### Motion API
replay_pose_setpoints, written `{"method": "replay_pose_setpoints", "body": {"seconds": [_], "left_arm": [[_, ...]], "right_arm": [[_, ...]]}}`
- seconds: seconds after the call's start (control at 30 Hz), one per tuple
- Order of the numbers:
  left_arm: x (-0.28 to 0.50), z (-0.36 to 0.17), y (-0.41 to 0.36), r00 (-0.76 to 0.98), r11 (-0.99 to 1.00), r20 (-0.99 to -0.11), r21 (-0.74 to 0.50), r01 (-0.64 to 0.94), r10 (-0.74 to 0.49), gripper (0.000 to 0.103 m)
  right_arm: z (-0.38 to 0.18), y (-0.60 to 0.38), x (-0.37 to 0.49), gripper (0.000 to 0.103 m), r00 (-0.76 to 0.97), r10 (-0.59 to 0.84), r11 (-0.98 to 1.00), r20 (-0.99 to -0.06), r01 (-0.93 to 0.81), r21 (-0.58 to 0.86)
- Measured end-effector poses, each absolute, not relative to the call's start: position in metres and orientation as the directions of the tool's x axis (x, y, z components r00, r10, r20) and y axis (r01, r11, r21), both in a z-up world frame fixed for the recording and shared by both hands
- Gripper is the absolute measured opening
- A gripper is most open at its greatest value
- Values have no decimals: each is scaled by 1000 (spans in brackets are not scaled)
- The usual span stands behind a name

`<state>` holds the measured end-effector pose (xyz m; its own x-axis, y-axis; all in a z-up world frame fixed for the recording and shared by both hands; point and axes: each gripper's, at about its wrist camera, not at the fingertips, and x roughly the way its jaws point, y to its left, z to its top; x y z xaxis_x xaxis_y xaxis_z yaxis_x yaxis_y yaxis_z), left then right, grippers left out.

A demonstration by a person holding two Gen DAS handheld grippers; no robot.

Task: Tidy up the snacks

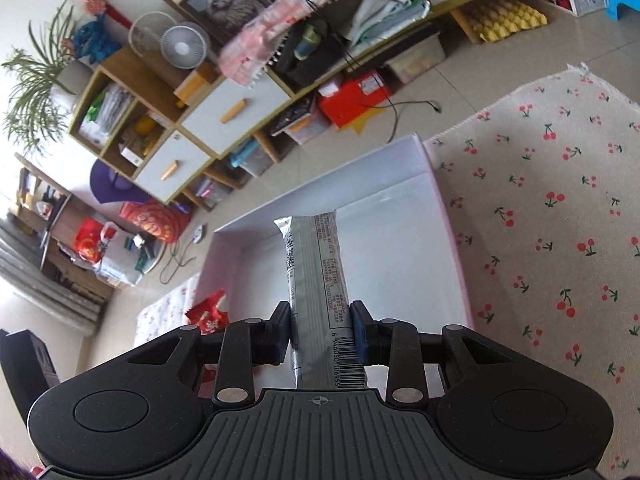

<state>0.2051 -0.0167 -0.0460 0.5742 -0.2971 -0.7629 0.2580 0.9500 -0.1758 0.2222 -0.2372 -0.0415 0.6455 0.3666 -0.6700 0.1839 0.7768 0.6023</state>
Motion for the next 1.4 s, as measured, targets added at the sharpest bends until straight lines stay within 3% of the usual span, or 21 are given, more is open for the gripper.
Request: {"method": "replay_pose_setpoints", "body": {"seconds": [0.23, 0.47, 0.57, 0.63, 0.67, 1.03, 1.4], "left_arm": [[208, -48, -30, 568, 942, -782, -73, 328, -258, 25], [215, -48, -27, 565, 946, -779, -108, 307, -272, 28], [214, -46, -29, 557, 940, -777, -128, 316, -293, 39], [210, -43, -31, 560, 935, -769, -138, 325, -308, 60], [208, -41, -32, 567, 934, -762, -136, 331, -312, 63], [184, -17, -21, 595, 927, -730, -144, 347, -337, 84], [155, -3, 4, 612, 945, -727, -166, 282, -311, 98]], "right_arm": [[-51, -243, 226, 32, 625, 352, 784, -696, 209, 584], [-51, -248, 226, 34, 631, 349, 782, -693, 211, 586], [-48, -249, 226, 48, 636, 360, 775, -682, 203, 598], [-44, -247, 225, 56, 638, 364, 778, -679, 193, 598], [-42, -246, 225, 57, 639, 360, 784, -680, 188, 592], [-14, -237, 206, 74, 649, 345, 816, -678, 150, 559], [16, -222, 173, 84, 647, 343, 841, -681, 112, 530]]}}
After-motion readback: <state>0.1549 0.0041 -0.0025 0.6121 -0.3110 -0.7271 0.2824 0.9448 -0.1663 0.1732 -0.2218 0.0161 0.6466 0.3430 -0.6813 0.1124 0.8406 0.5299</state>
